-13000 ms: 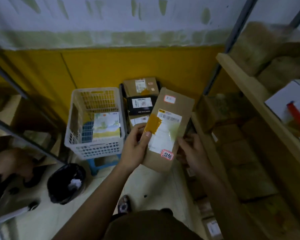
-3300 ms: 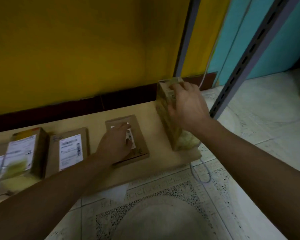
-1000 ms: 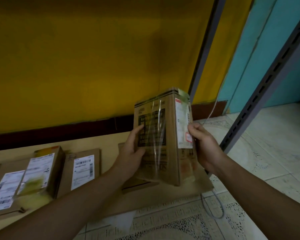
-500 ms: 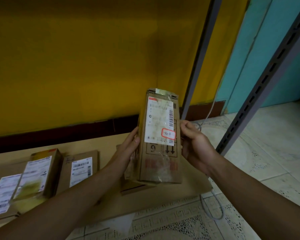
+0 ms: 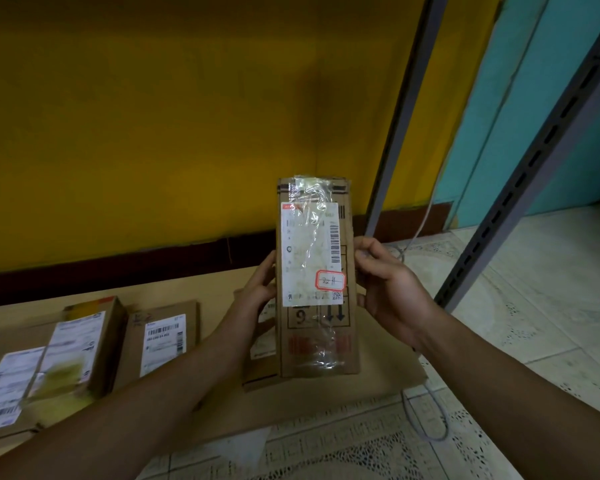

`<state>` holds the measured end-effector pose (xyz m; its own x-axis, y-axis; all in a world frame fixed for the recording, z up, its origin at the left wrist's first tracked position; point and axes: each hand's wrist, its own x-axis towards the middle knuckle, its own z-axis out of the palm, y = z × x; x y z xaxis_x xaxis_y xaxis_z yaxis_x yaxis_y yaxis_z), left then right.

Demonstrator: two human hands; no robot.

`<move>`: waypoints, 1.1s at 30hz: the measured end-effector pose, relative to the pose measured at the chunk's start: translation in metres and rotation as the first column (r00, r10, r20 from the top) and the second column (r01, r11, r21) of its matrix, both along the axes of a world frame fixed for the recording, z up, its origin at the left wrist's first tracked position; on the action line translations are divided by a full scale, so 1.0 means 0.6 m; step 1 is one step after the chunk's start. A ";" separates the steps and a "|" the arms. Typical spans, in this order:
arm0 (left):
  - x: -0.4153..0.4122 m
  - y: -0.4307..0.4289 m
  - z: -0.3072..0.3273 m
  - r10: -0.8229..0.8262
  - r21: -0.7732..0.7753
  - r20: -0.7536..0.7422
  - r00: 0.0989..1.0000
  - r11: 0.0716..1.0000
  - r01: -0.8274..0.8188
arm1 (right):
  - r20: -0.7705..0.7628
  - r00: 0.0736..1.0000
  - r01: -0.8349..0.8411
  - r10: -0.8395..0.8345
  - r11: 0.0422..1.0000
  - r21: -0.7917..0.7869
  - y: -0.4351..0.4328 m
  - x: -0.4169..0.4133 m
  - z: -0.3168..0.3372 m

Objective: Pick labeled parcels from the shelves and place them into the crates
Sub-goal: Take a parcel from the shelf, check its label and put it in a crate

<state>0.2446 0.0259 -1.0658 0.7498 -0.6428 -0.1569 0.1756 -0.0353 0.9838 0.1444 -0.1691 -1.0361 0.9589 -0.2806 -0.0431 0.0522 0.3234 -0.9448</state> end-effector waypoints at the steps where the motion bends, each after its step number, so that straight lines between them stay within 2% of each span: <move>1: -0.001 -0.003 0.001 0.009 0.004 0.004 1.000 1.000 -0.009 | -0.002 1.000 0.001 -0.002 1.000 -0.013 -0.001 -0.001 0.001; 5: -0.012 -0.025 0.005 0.117 -0.011 -0.022 0.993 0.993 -0.117 | -0.022 0.999 0.043 -0.046 0.992 -0.123 -0.003 -0.002 0.004; 8: -0.024 -0.055 -0.003 0.148 -0.005 -0.126 0.981 0.989 -0.150 | -0.047 0.985 0.149 -0.164 0.961 -0.232 -0.008 -0.006 0.000; 10: -0.029 -0.078 -0.005 0.166 0.021 -0.135 0.977 0.986 -0.165 | -0.069 0.967 0.215 -0.246 0.928 -0.303 -0.019 -0.008 -0.006; 13: -0.031 -0.109 -0.009 0.195 0.071 -0.178 0.965 0.980 -0.185 | -0.104 0.940 0.279 -0.325 0.906 -0.317 -0.040 -0.012 -0.012; 15: -0.037 -0.129 -0.014 0.182 0.076 -0.213 0.960 0.983 -0.169 | -0.103 0.934 0.291 -0.343 0.894 -0.341 -0.056 -0.014 -0.015; 19: -0.052 -0.164 -0.026 0.117 0.051 -0.203 0.972 0.993 -0.109 | -0.061 0.927 0.277 -0.370 0.783 -0.557 -0.090 -0.019 -0.031; 22: -0.064 -0.183 -0.039 0.065 0.036 -0.176 0.982 0.998 -0.060 | -0.133 0.927 0.179 -0.351 0.725 -0.665 -0.109 -0.024 -0.057; 26: -0.070 -0.194 -0.057 0.041 0.014 -0.144 0.989 0.999 -0.039 | -0.072 0.940 0.132 -0.334 0.549 -0.826 -0.118 -0.030 -0.075; 29: -0.071 -0.207 -0.070 0.032 -0.019 -0.050 0.998 0.999 -0.033 | -0.015 0.942 0.103 -0.336 0.330 -0.938 -0.122 -0.033 -0.072; 31: -0.078 -0.219 -0.076 0.051 -0.036 0.020 0.999 0.998 -0.050 | -0.079 0.936 -0.027 -0.343 0.154 -0.988 -0.122 -0.033 -0.069; 33: -0.084 -0.229 -0.079 0.069 -0.027 0.074 0.995 0.997 -0.067 | -0.145 0.918 -0.125 -0.369 0.078 -0.989 -0.122 -0.031 -0.063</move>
